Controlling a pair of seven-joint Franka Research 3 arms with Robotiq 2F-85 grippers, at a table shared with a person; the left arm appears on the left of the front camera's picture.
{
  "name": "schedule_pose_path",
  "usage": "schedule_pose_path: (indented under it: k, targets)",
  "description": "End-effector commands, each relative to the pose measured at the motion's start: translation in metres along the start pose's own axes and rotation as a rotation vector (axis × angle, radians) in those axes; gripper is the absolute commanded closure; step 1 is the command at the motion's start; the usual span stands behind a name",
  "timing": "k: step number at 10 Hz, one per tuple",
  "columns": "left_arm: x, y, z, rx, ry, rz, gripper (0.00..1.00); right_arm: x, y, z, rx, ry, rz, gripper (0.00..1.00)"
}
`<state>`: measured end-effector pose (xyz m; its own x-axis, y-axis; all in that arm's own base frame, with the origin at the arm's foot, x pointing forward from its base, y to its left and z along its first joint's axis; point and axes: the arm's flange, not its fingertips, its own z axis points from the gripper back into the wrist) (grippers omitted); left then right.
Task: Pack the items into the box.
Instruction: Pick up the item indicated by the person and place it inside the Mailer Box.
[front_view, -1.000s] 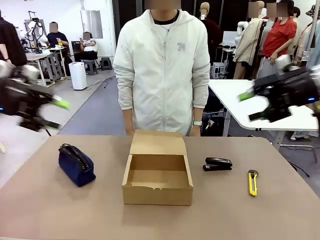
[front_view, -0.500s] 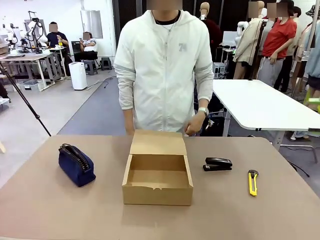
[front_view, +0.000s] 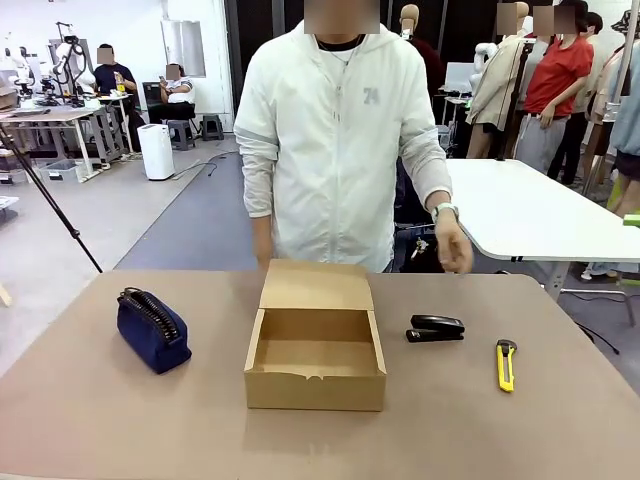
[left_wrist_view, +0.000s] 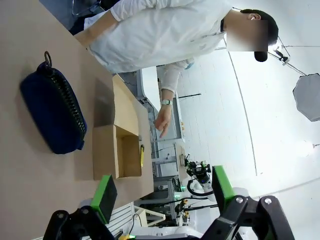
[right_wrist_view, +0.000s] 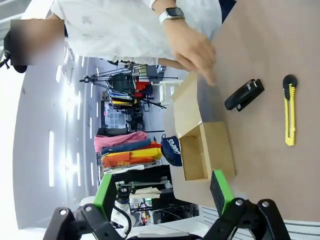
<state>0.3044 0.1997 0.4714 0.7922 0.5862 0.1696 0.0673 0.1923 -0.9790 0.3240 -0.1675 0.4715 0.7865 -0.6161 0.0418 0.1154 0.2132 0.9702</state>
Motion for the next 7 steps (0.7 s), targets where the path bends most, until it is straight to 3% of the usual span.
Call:
schedule_pose_path:
  k: [1, 7]
  targets:
    - [-0.0002, -0.0033, 0.0035, -0.019, -0.010, 0.014, 0.00, 0.0035, 0.0045, 0.0032, 0.015, 0.000, -0.012, 0.00]
    - [-0.0002, -0.0033, 0.0035, -0.019, -0.010, 0.014, 0.00, 0.0035, 0.0045, 0.0032, 0.015, 0.000, -0.012, 0.00]
